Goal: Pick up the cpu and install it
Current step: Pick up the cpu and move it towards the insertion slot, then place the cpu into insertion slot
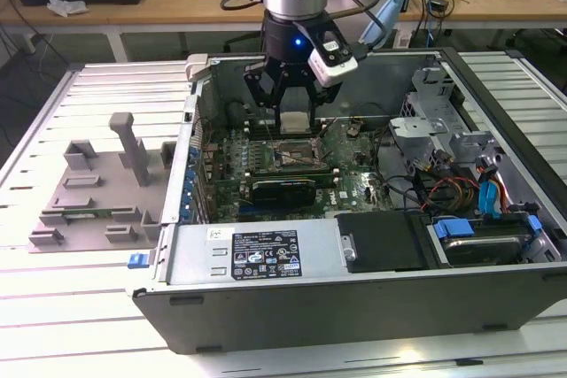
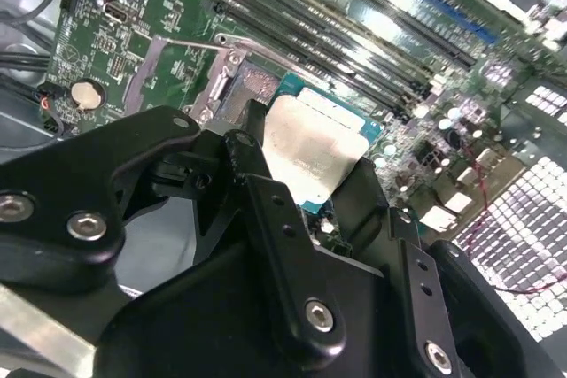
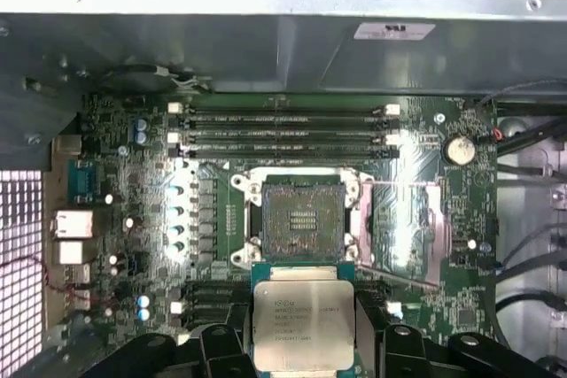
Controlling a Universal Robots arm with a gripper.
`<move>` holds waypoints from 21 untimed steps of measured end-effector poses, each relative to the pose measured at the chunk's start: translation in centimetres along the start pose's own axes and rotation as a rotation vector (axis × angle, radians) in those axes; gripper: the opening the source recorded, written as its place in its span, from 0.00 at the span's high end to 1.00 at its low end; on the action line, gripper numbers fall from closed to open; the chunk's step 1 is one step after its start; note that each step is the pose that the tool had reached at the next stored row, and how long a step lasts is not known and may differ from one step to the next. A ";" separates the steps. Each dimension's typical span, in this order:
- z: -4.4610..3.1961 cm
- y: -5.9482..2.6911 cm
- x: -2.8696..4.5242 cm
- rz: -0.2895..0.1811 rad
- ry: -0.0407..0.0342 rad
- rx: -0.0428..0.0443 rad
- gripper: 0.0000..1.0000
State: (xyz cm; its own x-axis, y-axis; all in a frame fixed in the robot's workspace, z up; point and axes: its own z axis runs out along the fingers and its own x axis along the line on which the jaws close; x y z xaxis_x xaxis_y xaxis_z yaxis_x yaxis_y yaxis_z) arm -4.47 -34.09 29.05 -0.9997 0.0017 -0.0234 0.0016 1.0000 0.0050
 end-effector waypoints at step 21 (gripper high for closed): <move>1.92 1.43 0.05 -0.004 -0.0073 0.0020 0.45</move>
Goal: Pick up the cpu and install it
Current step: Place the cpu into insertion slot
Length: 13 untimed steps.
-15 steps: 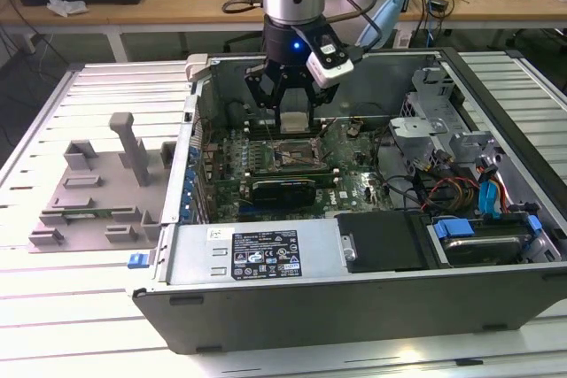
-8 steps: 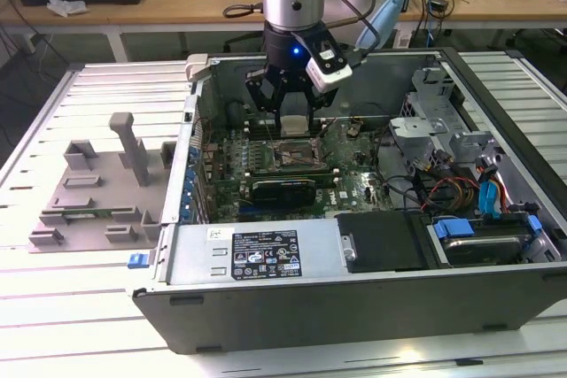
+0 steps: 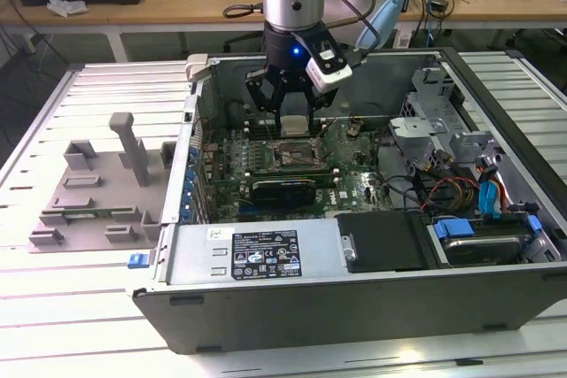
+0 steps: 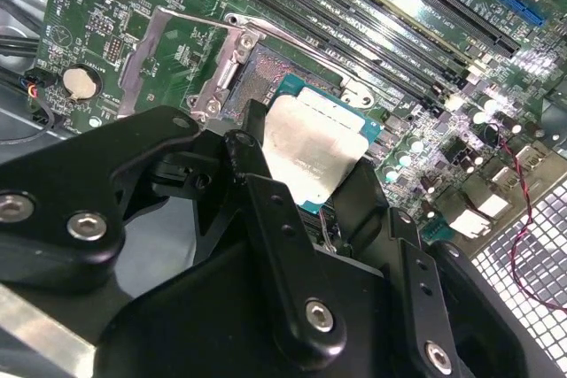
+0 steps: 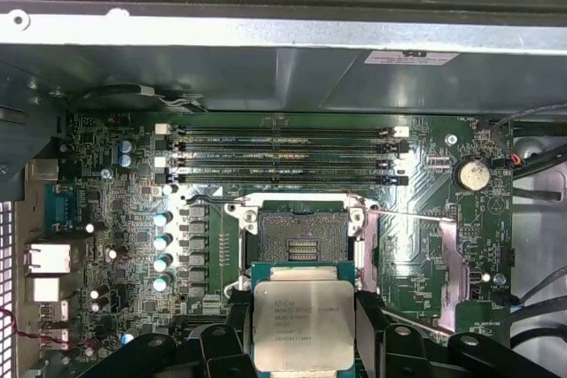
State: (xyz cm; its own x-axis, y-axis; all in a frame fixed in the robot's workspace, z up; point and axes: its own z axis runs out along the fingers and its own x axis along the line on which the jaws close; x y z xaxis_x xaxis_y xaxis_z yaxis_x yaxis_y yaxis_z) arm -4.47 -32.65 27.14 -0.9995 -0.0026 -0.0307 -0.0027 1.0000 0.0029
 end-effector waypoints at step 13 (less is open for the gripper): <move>0.03 0.00 0.00 0.257 -0.0008 0.0079 0.45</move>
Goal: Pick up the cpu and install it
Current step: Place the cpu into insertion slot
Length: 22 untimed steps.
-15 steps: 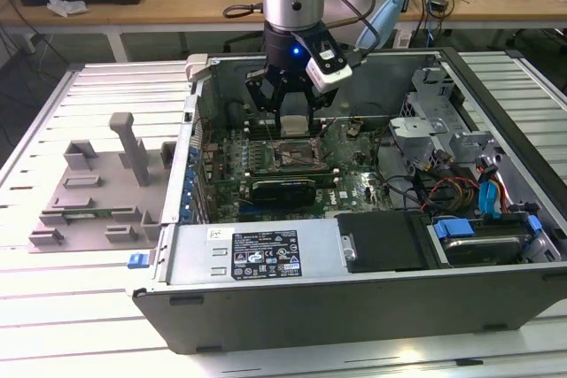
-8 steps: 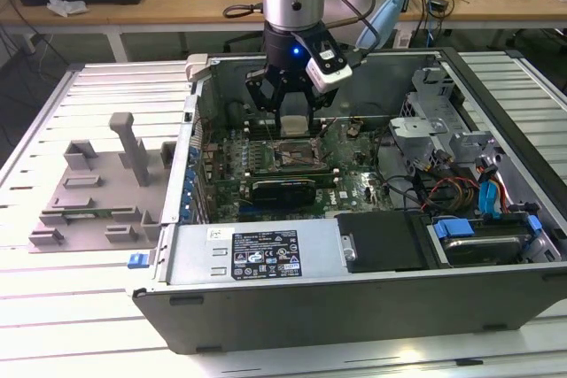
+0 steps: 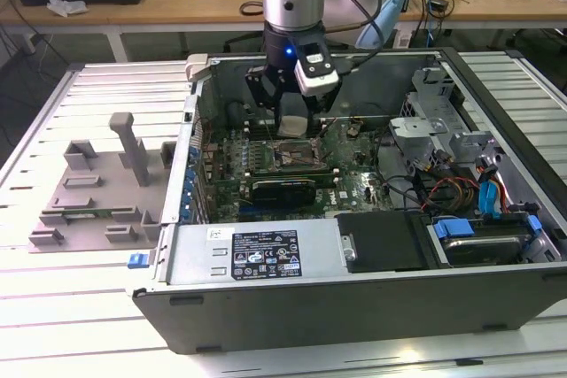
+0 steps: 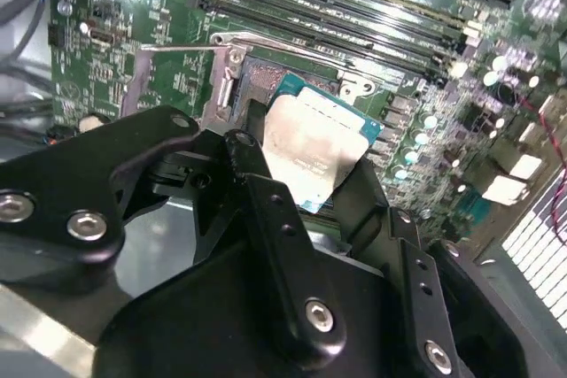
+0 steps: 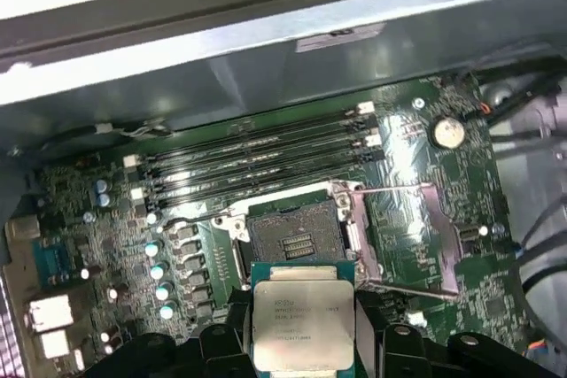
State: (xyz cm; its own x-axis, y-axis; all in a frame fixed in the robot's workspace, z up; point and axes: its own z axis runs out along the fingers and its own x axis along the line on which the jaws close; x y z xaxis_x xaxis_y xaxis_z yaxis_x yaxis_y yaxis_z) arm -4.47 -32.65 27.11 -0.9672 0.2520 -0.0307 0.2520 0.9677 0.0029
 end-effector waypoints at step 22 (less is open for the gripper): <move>0.05 0.00 0.00 0.530 -0.0015 0.0162 0.45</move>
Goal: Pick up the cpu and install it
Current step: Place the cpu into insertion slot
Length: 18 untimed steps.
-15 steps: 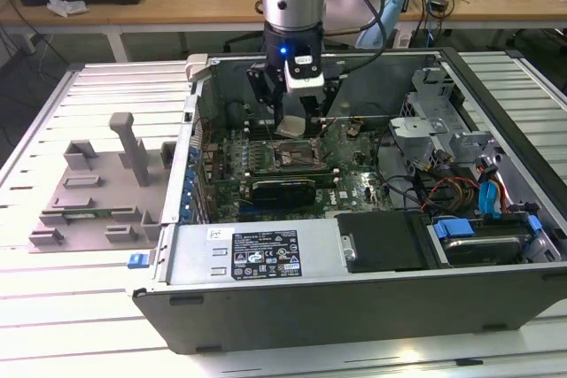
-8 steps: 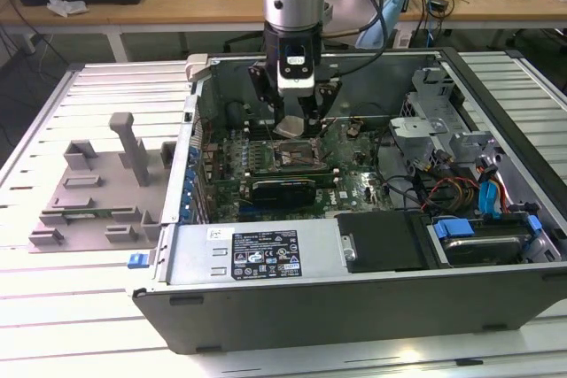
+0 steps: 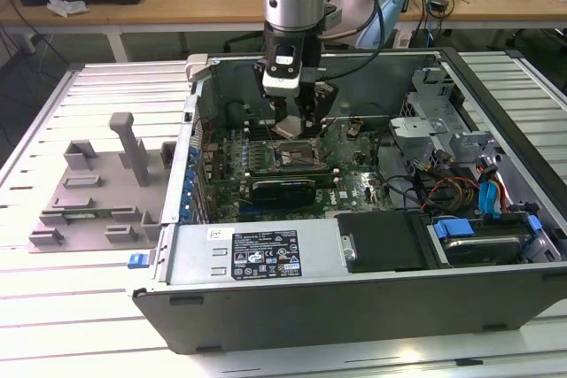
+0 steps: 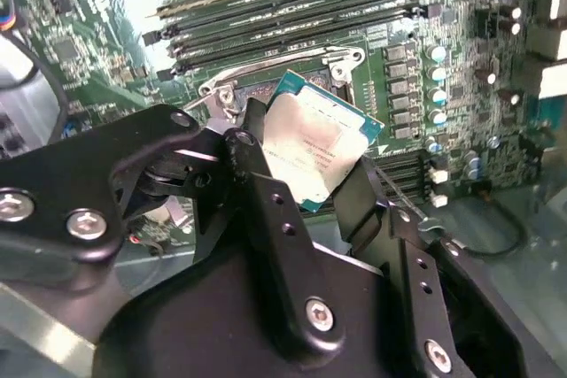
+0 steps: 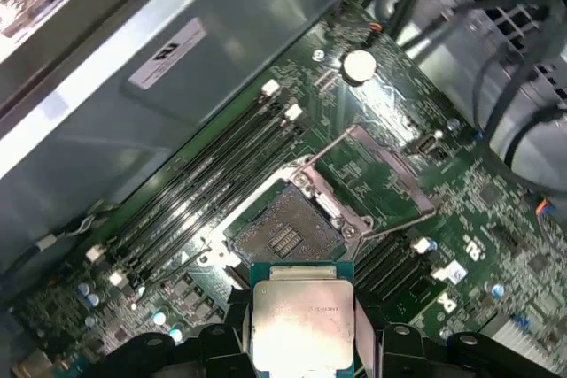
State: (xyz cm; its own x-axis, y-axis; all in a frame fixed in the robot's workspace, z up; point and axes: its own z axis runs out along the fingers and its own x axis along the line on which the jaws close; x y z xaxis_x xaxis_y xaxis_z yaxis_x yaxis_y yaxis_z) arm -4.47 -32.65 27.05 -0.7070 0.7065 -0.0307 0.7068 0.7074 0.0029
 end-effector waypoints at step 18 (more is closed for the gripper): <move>0.08 0.00 0.00 0.395 -0.0012 0.0122 0.45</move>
State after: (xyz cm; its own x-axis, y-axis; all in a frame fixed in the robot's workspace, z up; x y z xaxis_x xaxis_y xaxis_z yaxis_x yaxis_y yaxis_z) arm -4.47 -32.65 26.98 -0.3801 0.9244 -0.0307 0.9248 0.3803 0.0029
